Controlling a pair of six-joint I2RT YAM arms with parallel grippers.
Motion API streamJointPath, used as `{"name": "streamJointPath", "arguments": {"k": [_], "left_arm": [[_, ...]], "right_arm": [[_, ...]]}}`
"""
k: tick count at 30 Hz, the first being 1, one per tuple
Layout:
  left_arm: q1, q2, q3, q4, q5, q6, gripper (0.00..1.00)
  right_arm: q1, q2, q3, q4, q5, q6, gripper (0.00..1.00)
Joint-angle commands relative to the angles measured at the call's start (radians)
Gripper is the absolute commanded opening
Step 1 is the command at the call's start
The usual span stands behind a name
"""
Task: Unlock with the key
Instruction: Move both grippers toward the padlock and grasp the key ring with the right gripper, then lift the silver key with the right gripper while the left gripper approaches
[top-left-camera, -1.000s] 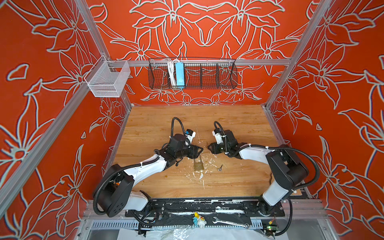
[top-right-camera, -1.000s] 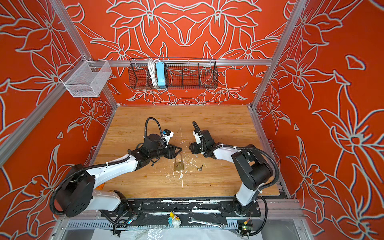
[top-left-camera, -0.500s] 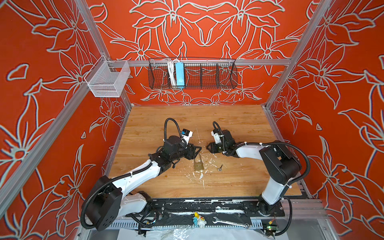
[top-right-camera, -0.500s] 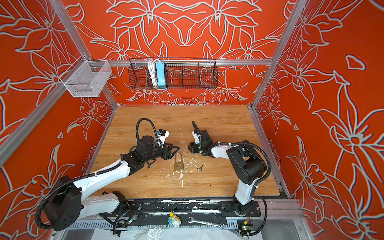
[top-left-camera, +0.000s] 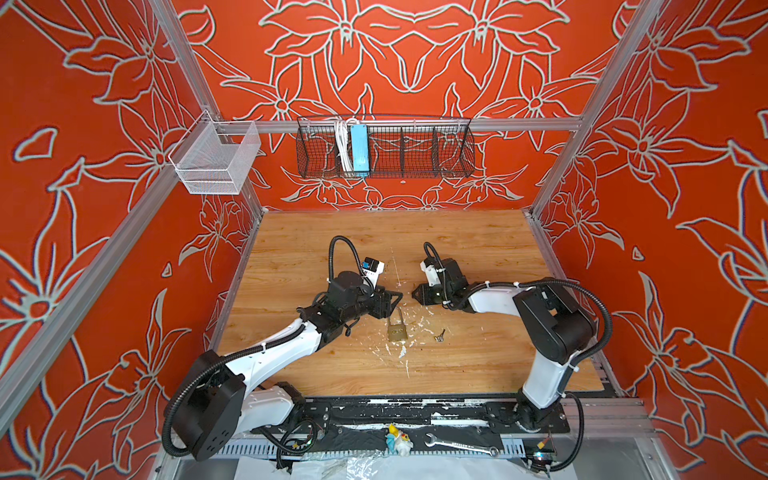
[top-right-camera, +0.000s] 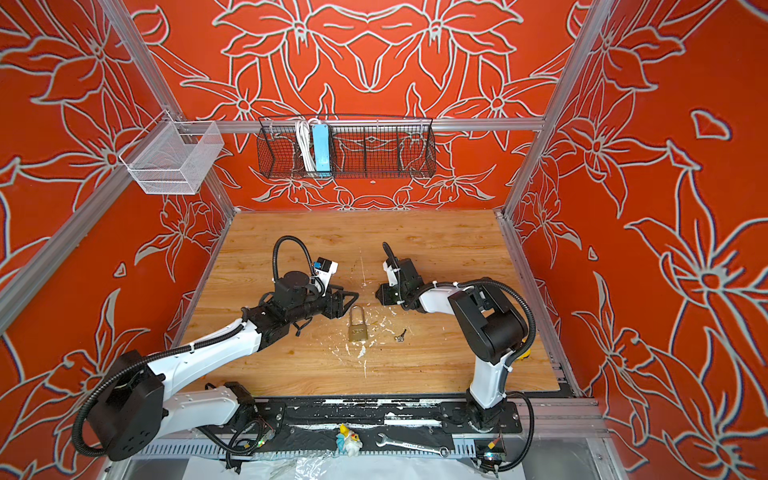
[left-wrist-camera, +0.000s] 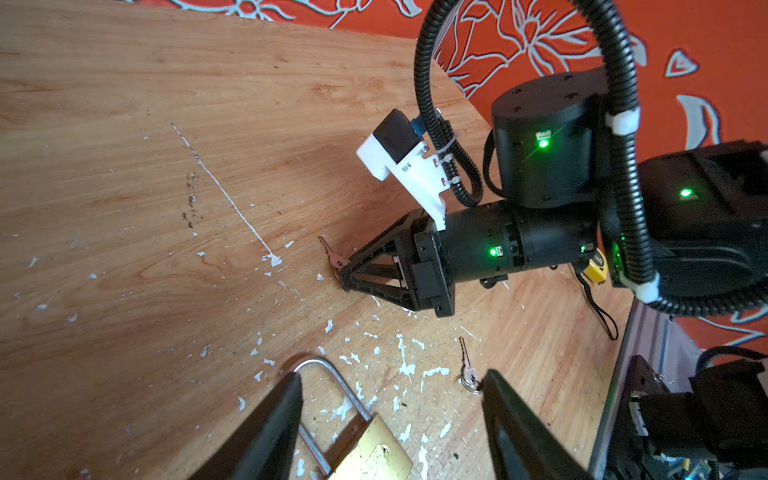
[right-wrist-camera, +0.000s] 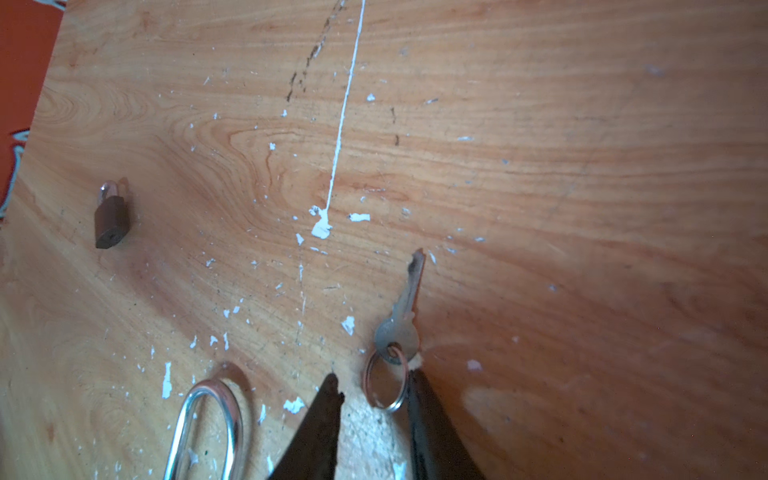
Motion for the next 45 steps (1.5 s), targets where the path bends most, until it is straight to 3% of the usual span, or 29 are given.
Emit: {"name": "streamJointPath", "arguments": {"k": [1, 15, 28, 33, 37, 39, 42, 45], "left_arm": [[0.001, 0.041, 0.005, 0.019, -0.031, 0.019, 0.7], [0.024, 0.192, 0.075, -0.011, -0.017, 0.055, 0.7], [0.056, 0.147, 0.02, 0.076, 0.011, -0.055, 0.71], [0.062, 0.178, 0.03, 0.113, 0.155, -0.065, 0.71], [0.062, 0.223, -0.009, 0.242, 0.238, -0.023, 0.72], [0.06, 0.246, -0.089, 0.448, 0.262, 0.014, 0.7], [0.047, 0.286, -0.207, 0.745, 0.213, 0.111, 0.68], [0.046, 0.315, -0.212, 0.789, 0.189, 0.137, 0.68]], "right_arm": [[-0.001, 0.039, 0.016, -0.018, -0.028, 0.032, 0.28], [-0.012, 0.086, 0.072, -0.103, 0.02, 0.02, 0.0], [-0.014, -0.1, -0.027, -0.012, 0.071, -0.056, 0.0], [-0.015, -0.157, -0.063, 0.038, 0.055, -0.078, 0.0], [-0.015, -0.18, -0.083, 0.073, 0.033, -0.078, 0.0], [-0.015, -0.187, -0.1, 0.107, 0.006, -0.075, 0.0], [-0.015, -0.197, -0.115, 0.146, -0.028, -0.068, 0.0], [-0.016, -0.206, -0.124, 0.159, -0.026, -0.065, 0.0]]}}
